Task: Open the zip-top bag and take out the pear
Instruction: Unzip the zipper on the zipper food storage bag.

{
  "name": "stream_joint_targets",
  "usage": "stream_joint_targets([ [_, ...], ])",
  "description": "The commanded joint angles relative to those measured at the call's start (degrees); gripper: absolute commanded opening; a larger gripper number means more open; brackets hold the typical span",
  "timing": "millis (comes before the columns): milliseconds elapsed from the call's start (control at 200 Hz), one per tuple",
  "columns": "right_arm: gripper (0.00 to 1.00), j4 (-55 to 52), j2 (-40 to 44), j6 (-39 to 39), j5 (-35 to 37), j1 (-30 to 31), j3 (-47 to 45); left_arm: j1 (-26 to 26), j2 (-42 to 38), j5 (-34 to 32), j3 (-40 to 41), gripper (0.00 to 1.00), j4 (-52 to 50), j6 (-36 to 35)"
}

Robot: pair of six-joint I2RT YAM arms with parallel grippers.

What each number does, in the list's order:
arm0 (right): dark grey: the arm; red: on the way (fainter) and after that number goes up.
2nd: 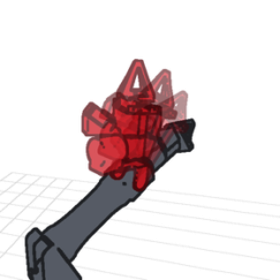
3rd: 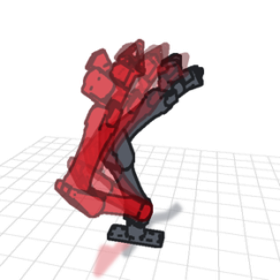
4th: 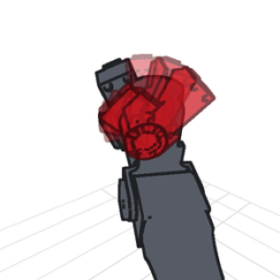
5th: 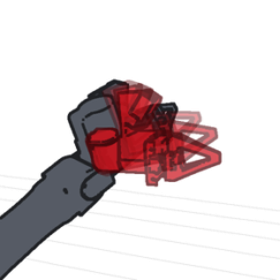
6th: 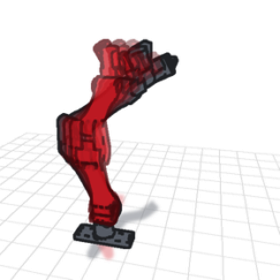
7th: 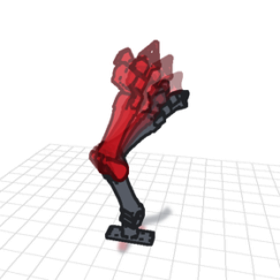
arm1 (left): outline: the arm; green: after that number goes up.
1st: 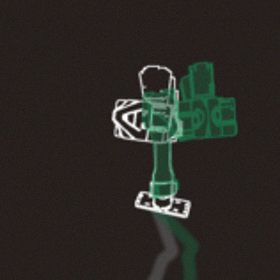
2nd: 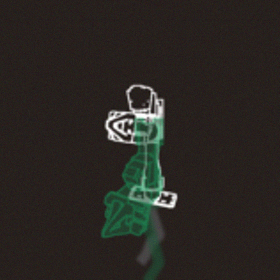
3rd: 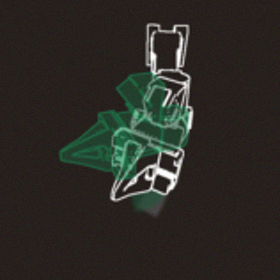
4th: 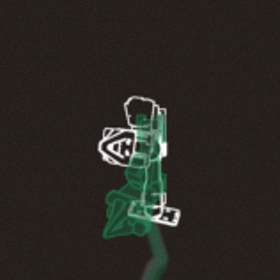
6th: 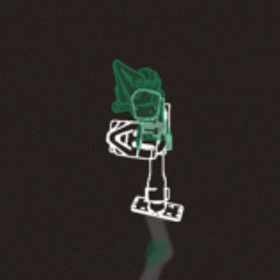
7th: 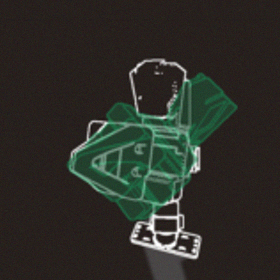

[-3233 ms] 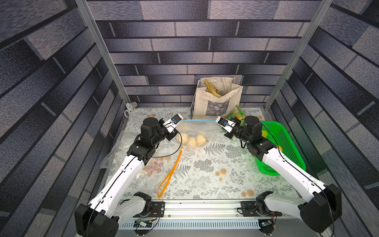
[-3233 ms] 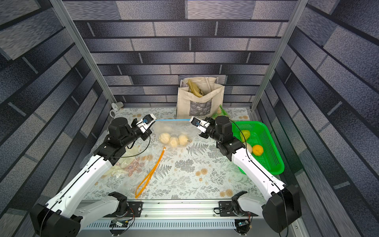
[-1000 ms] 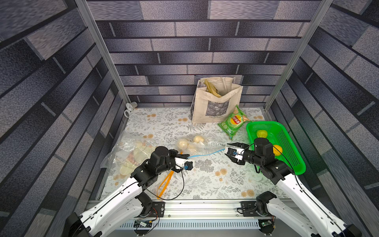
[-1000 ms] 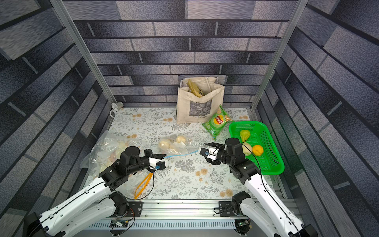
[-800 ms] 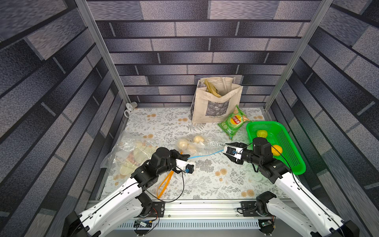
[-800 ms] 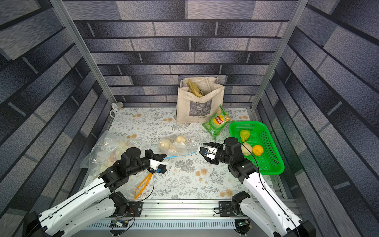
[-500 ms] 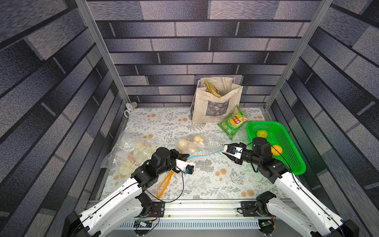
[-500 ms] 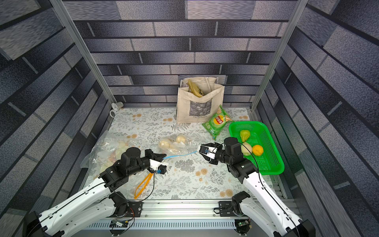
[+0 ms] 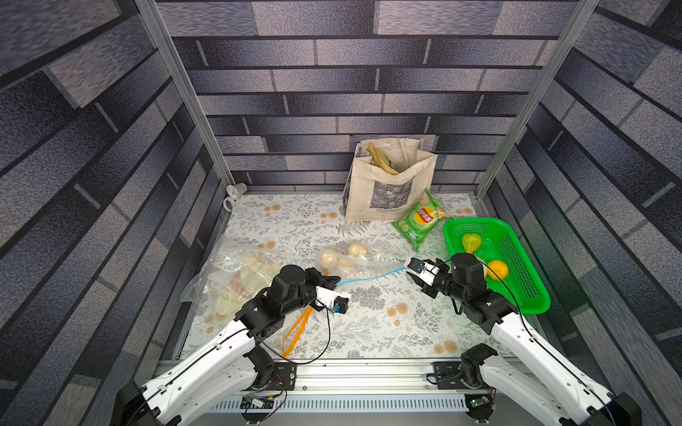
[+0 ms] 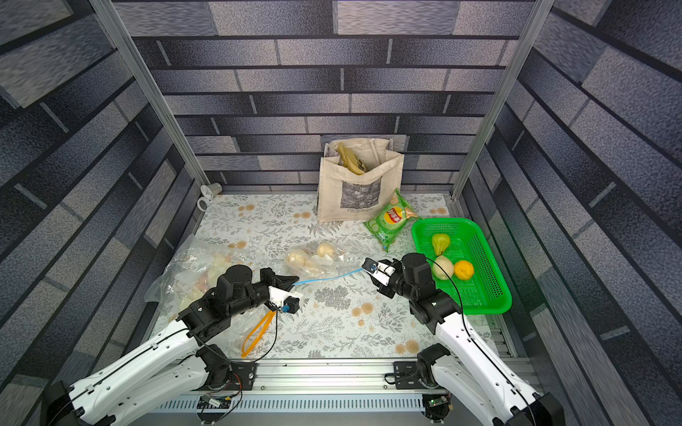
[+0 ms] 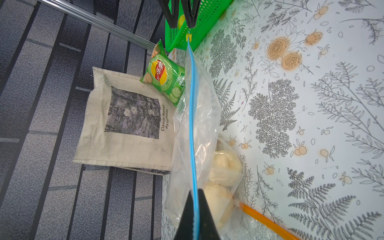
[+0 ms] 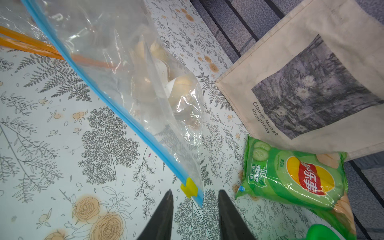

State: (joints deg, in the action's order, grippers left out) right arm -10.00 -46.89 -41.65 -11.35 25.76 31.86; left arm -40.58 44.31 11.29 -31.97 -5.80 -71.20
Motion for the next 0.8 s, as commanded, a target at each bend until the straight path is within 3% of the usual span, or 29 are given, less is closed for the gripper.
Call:
stream_joint_targets([
  [0, 0.37, 1.11, -0.54, -0.28, 2.3, 0.53, -0.55, -0.38, -1.2, -1.14, 0.57, 0.0, -1.49, 0.89],
  [75, 0.36, -0.35, -0.98, -0.89, -0.11, 0.55, -0.1, -0.25, -1.42, -1.18, 0.68, 0.0, -1.49, 1.14],
  [326, 0.36, 4.46, -2.34, -0.78, 2.51, 0.57, -0.83, 0.33, -2.77, -0.87, 1.12, 0.0, -1.49, 2.18],
  [481, 0.26, 6.9, -4.41, -2.81, 0.14, 0.6, -1.0, 1.51, -4.0, -0.14, 1.29, 0.0, -1.49, 3.57],
  [797, 0.14, 12.13, -4.88, -6.31, -5.75, 0.56, -2.55, 3.98, -5.54, 0.35, 1.47, 0.0, -1.49, 6.04],
])
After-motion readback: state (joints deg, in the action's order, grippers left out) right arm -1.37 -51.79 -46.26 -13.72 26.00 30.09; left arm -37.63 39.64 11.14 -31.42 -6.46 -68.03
